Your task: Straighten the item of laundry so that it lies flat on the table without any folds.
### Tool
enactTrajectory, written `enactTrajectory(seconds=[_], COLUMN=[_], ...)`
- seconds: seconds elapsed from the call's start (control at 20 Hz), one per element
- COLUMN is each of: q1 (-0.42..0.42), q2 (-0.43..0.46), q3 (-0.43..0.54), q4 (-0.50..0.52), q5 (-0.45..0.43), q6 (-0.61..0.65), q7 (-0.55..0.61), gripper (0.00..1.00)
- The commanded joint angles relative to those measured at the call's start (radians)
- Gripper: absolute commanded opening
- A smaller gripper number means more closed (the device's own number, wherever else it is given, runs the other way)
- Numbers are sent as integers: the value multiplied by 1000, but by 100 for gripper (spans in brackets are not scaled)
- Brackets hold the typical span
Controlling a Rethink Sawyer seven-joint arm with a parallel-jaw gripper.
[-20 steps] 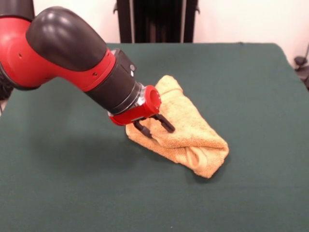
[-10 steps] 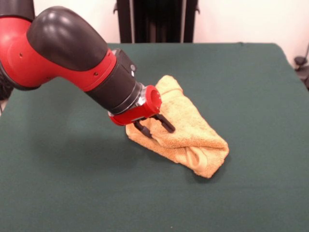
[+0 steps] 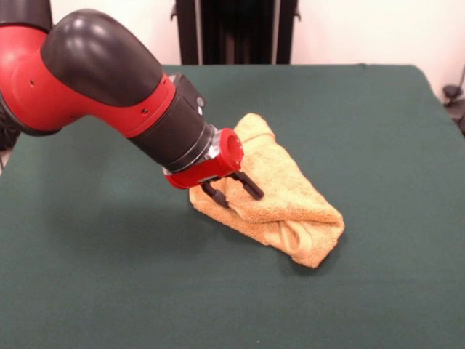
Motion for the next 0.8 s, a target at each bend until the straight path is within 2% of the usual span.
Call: enactTrajectory(seconds=[0.05,0.35,0.5,0.8], q1=[57,78,65,64], q2=[18,20,22,21], q3=[39,26,39,38], q4=[41,1,20,24], q5=[-48,-53,-61,-55], q6=[22,113,64,58], q7=[-259,-311,-308,-285], gripper=[100,100,100,100])
